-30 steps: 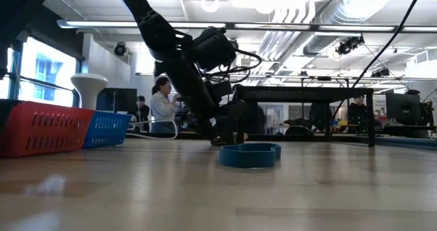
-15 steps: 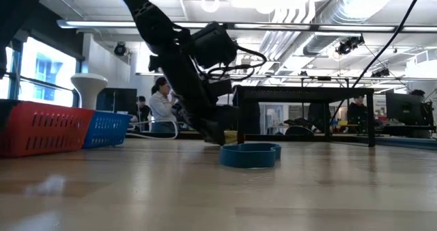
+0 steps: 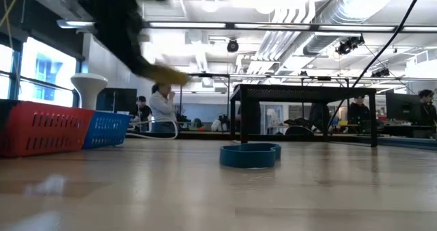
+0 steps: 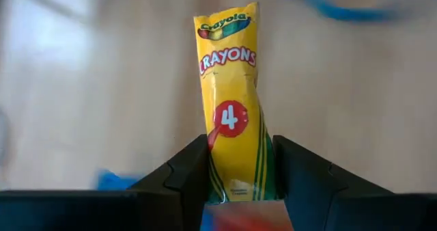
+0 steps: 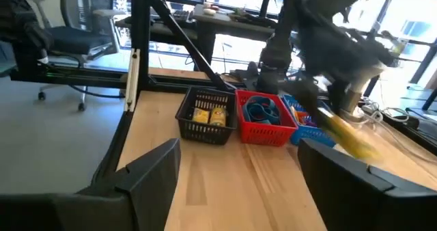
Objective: Pick & Place Office Desk Supplies
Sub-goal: Put the yellow crayon box into the black bin
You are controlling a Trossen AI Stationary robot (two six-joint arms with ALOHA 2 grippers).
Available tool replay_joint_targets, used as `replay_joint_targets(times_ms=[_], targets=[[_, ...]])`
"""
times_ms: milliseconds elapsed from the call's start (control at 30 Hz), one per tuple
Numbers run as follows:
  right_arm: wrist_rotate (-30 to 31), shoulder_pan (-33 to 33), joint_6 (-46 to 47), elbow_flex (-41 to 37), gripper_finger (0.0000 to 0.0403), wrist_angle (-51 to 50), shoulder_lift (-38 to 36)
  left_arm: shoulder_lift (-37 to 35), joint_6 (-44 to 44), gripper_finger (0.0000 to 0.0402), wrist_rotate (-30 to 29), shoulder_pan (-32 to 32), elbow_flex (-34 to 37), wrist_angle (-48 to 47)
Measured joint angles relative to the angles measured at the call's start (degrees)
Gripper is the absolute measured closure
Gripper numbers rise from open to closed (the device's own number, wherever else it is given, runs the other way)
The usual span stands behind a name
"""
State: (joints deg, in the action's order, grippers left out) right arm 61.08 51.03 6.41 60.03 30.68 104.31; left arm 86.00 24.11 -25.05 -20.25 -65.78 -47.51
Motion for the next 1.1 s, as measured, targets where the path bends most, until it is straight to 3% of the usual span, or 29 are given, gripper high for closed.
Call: replay_joint_targets(times_ms=[133, 233, 533, 633, 867, 1100], targets=[[0.02, -0.07, 1.76, 0.0, 0.0118, 0.0, 0.0, -9.74, 7.95, 0.0252, 9.11, -10.43, 0.0, -4.73], [0.01, -0.07, 2.56, 0.0, 0.0118, 0.32, 0.0, -14.73, 13.81, 0.0252, 11.24, -18.58, 0.0, -5.11], [-0.21, -0.07, 3.34, 0.02, 0.0118, 2.43, 0.0, -17.09, 24.59, 0.0252, -0.65, -39.72, 1.39, -5.21], [-1.8, -0.14, 6.22, 0.02, 0.0118, 2.64, 0.0, -15.64, 29.57, 0.0252, -3.88, -43.57, 3.94, -5.09], [-7.35, -0.14, 13.89, 0.02, 0.0118, 2.82, 0.01, -12.9, 40.62, 0.0252, -4.03, -46.38, 12.9, -2.68], [-12.24, -0.42, 16.27, 0.02, 0.0118, 3.08, 0.0, -10.76, 43.46, 0.0252, -2.68, -46.45, 20.4, 11.25]])
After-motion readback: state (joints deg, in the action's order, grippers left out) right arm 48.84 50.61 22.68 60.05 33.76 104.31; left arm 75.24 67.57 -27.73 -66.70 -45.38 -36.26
